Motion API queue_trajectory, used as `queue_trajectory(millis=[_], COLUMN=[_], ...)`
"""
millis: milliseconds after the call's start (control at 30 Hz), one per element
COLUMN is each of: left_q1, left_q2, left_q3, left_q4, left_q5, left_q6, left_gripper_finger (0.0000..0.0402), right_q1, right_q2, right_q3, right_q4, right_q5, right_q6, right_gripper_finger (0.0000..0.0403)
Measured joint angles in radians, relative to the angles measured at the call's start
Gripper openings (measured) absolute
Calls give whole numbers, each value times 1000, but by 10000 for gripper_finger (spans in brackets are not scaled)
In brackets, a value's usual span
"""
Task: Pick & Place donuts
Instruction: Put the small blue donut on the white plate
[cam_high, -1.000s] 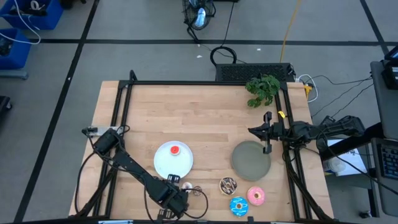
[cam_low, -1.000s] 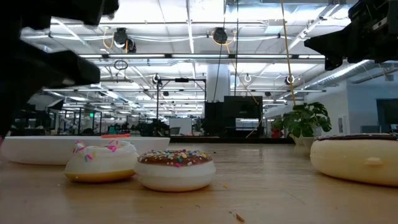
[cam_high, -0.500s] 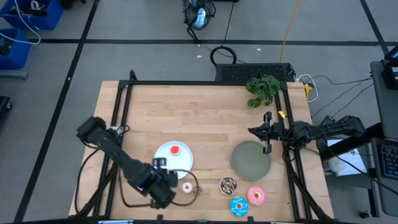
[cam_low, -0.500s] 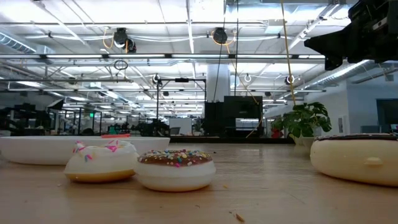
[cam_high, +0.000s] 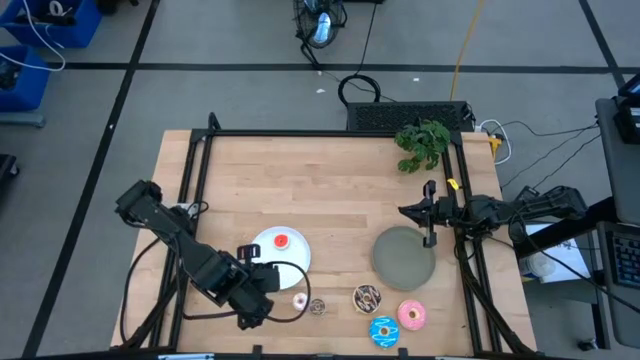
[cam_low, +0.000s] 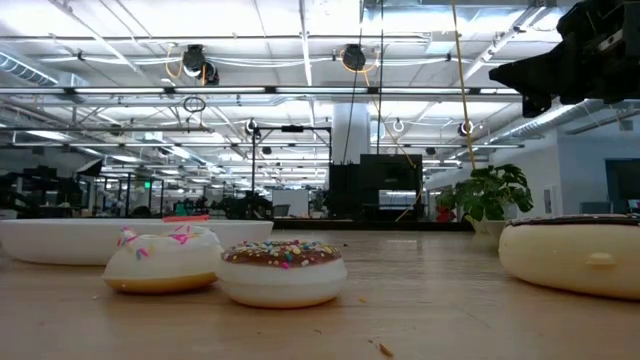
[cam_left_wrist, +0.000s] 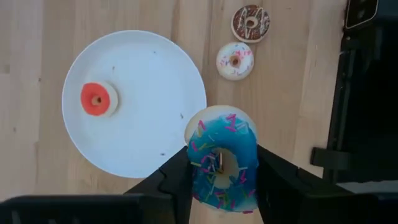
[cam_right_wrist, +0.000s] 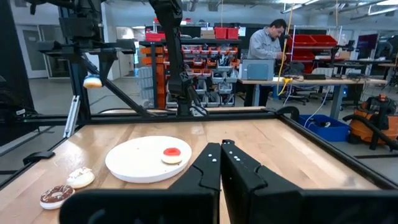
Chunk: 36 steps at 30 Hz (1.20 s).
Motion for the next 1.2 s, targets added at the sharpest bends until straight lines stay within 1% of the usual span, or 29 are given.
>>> queue_trajectory(millis=[167, 433, 700, 933, 1200], left_q1=[3, 8, 9, 15, 57], left_q2=[0, 0, 0, 0, 0], left_q3=[0, 0, 0, 0, 0], left_q4=[-19, -34, -34, -35, -35], left_q5=[0, 0, 0, 0, 0], left_q6=[-9, -11, -43, -20, -17], left_gripper_finger=[136, 144, 136, 146, 149], right_q1=[0, 0, 0, 0, 0], right_q2=[0, 0, 0, 0, 0], right_q3=[0, 0, 0, 0, 0], right_q4=[-5, 2, 1, -2, 4], right_q5=[0, 0, 0, 1, 1], right_q6=[1, -3, -6, -21, -21], right_gripper_finger=[0, 0, 0, 0, 0])
